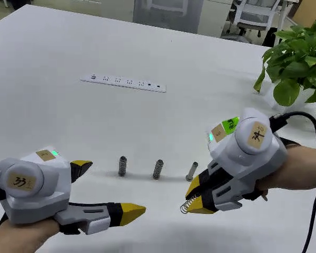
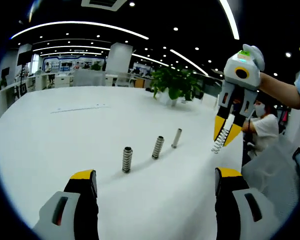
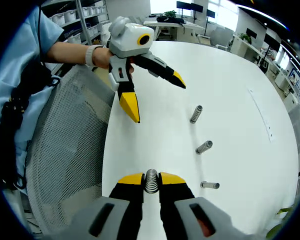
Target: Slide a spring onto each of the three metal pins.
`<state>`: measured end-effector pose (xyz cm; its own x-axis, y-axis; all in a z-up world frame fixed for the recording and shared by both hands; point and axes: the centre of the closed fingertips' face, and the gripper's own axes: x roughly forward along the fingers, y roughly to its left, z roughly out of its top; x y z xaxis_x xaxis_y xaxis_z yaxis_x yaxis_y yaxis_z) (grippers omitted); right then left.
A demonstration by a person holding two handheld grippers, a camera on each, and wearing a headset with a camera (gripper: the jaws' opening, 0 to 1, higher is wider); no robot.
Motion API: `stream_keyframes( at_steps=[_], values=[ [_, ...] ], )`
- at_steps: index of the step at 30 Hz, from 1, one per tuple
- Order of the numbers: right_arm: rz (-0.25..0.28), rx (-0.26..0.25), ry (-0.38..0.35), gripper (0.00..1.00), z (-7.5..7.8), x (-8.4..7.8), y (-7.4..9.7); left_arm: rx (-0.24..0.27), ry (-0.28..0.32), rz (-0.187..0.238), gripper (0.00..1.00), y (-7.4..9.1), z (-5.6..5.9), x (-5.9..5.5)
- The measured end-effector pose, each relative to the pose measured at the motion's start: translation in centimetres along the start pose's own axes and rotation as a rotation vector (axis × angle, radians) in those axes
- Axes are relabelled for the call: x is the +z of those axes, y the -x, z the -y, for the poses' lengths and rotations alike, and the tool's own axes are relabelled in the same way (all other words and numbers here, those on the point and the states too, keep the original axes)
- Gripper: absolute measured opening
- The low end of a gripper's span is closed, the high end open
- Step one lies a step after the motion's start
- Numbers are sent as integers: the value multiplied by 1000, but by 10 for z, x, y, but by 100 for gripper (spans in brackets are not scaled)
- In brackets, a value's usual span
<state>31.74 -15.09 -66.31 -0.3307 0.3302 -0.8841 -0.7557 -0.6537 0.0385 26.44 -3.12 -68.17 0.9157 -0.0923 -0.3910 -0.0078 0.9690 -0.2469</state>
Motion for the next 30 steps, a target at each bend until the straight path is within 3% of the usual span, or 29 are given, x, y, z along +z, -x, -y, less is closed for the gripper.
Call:
stream_keyframes(
  at_steps=[7,16,21,24,30],
  values=[
    [-69,-34,41,12,26,-9,11,13,-6,7,100,3,-1,-3],
    [-96,-112,72,12,72,-11,24,-7,-14,5,100,2,2,-6],
    [-140,-108,98,12,86,-16,24,-8,-23,0,100,2,3,-7],
    [-192,-111,128,12,98,-24,22,-14,-21,-6,100,2,5,-8],
    [-220,-110,146,12,104,-22,19,-9,-28,-12,100,3,6,-10]
  ],
)
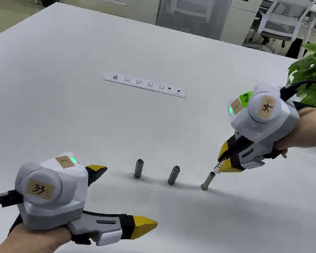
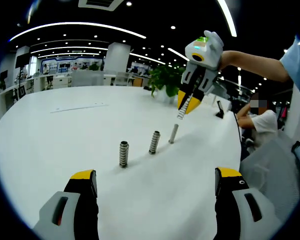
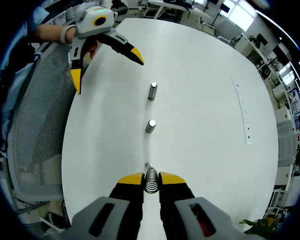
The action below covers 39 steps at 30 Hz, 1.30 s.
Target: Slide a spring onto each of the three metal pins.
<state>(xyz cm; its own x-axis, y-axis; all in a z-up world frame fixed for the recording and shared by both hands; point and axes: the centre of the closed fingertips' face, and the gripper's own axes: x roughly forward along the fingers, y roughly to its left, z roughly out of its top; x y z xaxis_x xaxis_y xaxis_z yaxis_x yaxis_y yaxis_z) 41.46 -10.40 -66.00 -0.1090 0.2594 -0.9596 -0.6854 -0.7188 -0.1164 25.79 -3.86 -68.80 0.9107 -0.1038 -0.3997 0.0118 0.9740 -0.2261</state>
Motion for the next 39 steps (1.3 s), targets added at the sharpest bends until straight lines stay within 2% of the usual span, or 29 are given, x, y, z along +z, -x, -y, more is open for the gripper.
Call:
stream_keyframes(
  at_steps=[5,13,25,39],
  values=[
    [-42,10,50,12,2,-4,-7,-4,5,-9,100,0,1,-2],
    [-54,32,47,12,-1,-7,-14,-11,0,-21,100,-1,3,-5],
    [-63,46,54,12,-3,-5,-20,-8,5,-18,97,0,1,-6],
    [-83,63,59,12,-3,-8,-32,1,5,-16,100,-1,0,-6]
  ],
)
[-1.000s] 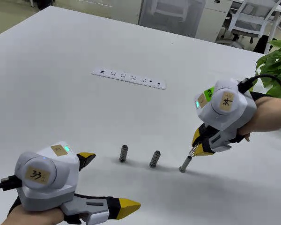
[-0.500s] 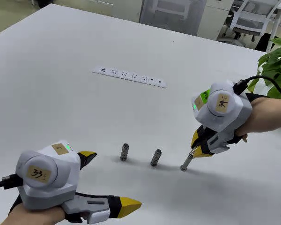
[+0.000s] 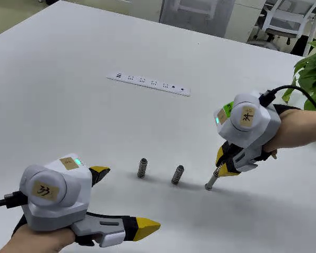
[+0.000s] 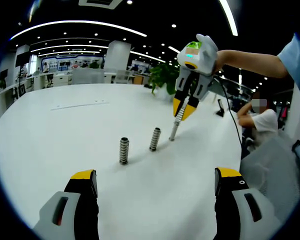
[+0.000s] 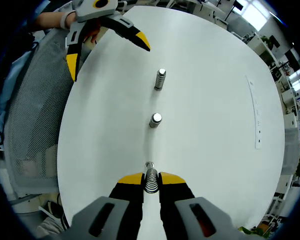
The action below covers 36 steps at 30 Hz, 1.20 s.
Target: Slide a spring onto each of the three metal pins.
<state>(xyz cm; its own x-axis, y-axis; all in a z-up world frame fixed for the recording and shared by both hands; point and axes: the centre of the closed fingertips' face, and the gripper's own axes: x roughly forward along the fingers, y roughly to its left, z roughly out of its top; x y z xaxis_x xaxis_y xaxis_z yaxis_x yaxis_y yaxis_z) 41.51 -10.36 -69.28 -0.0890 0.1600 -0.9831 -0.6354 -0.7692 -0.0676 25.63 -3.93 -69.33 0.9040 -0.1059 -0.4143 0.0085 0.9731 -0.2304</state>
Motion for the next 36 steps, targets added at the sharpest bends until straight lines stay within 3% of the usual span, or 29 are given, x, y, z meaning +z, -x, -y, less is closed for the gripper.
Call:
stream_keyframes(
  at_steps=[24,36],
  values=[
    [-20,44,-22,13,-5,-7,-40,-2,4,-25,99,-1,1,-5],
    [-19,46,-42,13,-6,-7,-47,-9,4,-31,99,-2,1,-7]
  ],
)
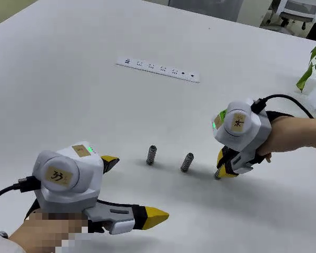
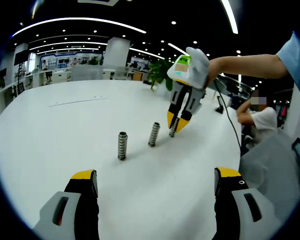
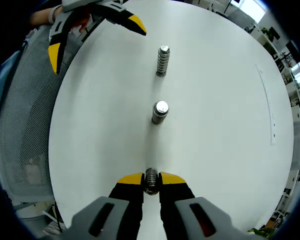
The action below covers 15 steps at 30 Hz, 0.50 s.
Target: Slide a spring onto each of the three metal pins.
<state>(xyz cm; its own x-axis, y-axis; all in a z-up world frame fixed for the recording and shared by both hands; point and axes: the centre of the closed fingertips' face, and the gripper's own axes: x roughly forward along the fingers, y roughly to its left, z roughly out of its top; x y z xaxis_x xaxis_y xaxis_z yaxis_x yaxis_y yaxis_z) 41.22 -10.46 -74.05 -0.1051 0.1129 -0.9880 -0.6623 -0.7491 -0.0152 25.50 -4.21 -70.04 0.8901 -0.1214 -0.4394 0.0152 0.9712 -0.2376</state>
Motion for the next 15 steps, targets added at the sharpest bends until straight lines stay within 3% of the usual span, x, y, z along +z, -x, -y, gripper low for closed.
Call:
stream_keyframes(
  at_steps=[8,15],
  values=[
    [8,9,-8,17,-4,2,0,-2,-3,-4,99,1,1,-1],
    [33,-3,-15,40,-7,2,5,-1,-8,-12,98,0,2,-2]
  ],
)
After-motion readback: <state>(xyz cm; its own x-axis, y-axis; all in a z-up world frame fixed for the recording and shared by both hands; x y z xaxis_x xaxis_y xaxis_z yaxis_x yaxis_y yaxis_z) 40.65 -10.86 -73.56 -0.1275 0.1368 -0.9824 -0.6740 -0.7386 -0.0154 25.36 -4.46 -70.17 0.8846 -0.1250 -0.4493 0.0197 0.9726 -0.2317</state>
